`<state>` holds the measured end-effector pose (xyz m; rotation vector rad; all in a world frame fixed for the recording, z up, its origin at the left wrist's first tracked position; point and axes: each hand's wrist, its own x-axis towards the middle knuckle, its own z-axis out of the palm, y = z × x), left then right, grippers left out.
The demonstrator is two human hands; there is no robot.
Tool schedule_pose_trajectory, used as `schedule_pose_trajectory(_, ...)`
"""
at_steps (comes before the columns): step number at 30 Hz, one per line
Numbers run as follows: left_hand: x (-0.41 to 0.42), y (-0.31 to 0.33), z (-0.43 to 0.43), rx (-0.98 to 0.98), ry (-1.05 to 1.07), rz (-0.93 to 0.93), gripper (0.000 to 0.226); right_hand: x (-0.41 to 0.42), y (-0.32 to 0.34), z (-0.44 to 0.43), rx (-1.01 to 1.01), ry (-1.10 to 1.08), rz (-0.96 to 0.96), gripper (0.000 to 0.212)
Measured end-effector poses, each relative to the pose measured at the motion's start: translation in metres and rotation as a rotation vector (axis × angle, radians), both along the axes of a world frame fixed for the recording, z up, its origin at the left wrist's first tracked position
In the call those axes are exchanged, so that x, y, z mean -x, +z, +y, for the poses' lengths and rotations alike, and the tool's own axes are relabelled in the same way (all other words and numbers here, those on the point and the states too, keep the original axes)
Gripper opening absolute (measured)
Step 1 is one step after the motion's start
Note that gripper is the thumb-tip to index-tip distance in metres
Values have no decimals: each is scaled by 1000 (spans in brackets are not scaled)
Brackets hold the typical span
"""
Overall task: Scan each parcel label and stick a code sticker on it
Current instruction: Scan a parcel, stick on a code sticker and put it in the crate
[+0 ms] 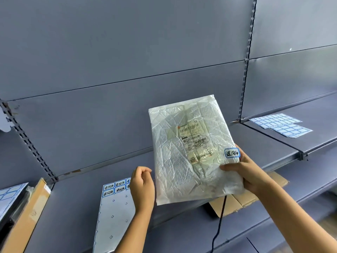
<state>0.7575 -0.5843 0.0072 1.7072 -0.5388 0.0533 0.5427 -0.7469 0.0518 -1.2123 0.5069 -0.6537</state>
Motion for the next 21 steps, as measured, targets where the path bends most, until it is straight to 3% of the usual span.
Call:
schedule_pose_trajectory(8, 121, 6, -34, -26, -236, -3, 28, 172, -6, 22, -60, -264, -72, 68)
schedule_pose_trajectory(15, 266, -16, -59, -135, -568, -3, 23, 356, -28, 60, -143, -600, -93, 102)
schedule_pose_trajectory(18, 324, -28, -68, -201, -712, -27, 22, 418, -37, 83, -136, -705, -90, 98)
schedule_pose_trajectory(21, 382, -38, -78, -274, -854, -50, 25, 472, -41, 110, -159, -797, -125, 74)
